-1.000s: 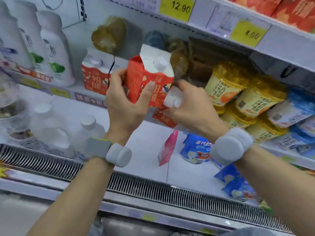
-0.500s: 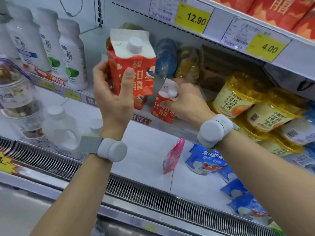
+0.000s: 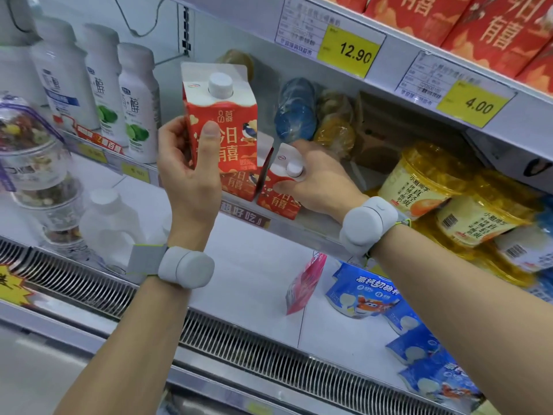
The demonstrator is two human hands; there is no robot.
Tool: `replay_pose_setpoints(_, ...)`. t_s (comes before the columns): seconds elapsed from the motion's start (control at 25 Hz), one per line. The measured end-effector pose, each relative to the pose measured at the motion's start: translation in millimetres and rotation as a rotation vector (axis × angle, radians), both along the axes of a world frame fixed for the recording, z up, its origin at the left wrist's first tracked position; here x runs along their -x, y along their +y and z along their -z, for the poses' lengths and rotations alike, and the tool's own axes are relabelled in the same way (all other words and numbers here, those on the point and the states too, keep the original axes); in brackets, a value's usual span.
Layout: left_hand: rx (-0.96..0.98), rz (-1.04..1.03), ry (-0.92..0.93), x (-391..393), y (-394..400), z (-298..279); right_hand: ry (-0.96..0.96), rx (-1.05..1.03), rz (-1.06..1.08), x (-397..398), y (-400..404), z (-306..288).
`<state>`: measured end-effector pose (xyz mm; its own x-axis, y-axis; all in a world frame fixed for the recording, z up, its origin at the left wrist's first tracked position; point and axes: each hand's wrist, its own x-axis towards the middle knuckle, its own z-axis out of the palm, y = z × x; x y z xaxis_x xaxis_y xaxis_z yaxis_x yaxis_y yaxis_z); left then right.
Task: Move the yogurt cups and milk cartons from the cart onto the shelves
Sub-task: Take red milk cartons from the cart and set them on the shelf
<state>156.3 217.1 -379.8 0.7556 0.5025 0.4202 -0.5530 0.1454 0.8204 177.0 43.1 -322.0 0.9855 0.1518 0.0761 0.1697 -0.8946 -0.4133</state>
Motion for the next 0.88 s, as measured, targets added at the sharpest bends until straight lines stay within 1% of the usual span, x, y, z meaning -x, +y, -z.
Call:
replay_pose_setpoints(0.16,0.018,0.015,0.024,1.7,0.9,1.6,-0.005,0.0,-0.011,2.6,6.4,-5.0)
replay_pose_setpoints(0.32,0.023,0.024,0.009,4.3,3.9,-0.8,0.002,0.029,-0.003,2.5,8.9,-6.9)
replay_pose_setpoints(0.56,-0.017,0.041,-0.005,10.0,3.4,0.6,0.047,0.023,0.011,1.2,8.7,-8.6)
replay_pose_setpoints(0.88,-0.065,0.069,-0.026,12.3,2.3,1.8,0.024,0.025,0.04,-1.7,7.8,-3.4)
